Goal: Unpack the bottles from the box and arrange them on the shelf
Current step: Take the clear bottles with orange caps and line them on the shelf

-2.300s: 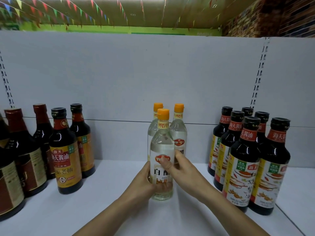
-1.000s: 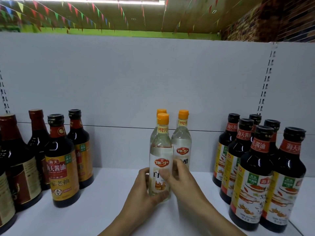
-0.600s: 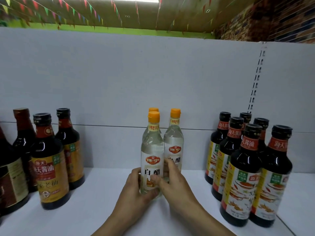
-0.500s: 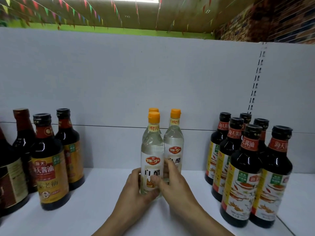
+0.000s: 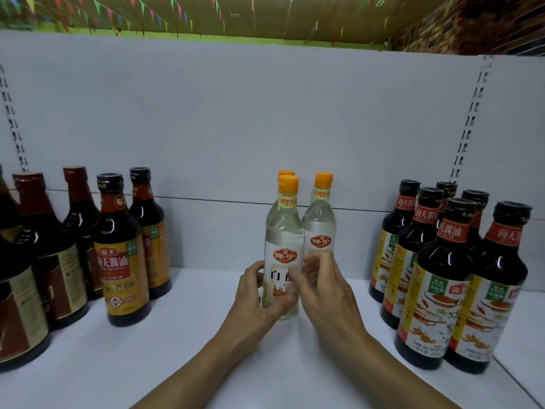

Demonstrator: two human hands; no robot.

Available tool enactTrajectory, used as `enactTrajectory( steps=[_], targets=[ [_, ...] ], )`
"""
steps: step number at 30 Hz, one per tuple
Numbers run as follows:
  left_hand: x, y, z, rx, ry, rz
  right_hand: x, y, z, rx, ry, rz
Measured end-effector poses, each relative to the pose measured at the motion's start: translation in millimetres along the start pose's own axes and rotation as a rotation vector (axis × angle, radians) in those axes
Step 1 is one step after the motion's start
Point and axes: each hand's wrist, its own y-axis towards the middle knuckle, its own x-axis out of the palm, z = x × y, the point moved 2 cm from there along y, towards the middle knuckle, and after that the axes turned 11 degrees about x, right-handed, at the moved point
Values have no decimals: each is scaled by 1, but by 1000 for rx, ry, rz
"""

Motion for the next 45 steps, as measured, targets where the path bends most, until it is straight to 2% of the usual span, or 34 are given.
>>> enactTrajectory(
  steps=[6,11,16,24,31,35,45],
  targets=[
    [-9,3,22,28,152,38,-2,-13,-17,-176,-73,-10],
    [-30,-6,52,-23,279,8,-4,-22,-37,-268,1,-97],
    [-58,-51,74,-55,287,194,-6,-41,-66,-340,32,-288],
    [-100,-122,99,-82,372,440,8,-80,-118,-557,-77,-513],
    [-138,-206,112,-151,429,638,56,-128,-180,-695,-22,-686],
    [-162,-280,124,-258,464,780,87,-176,-207,-748,20,-809],
    [-193,-455,146,-472,523,1017,171,-320,-226,-696,142,-1127]
  ],
)
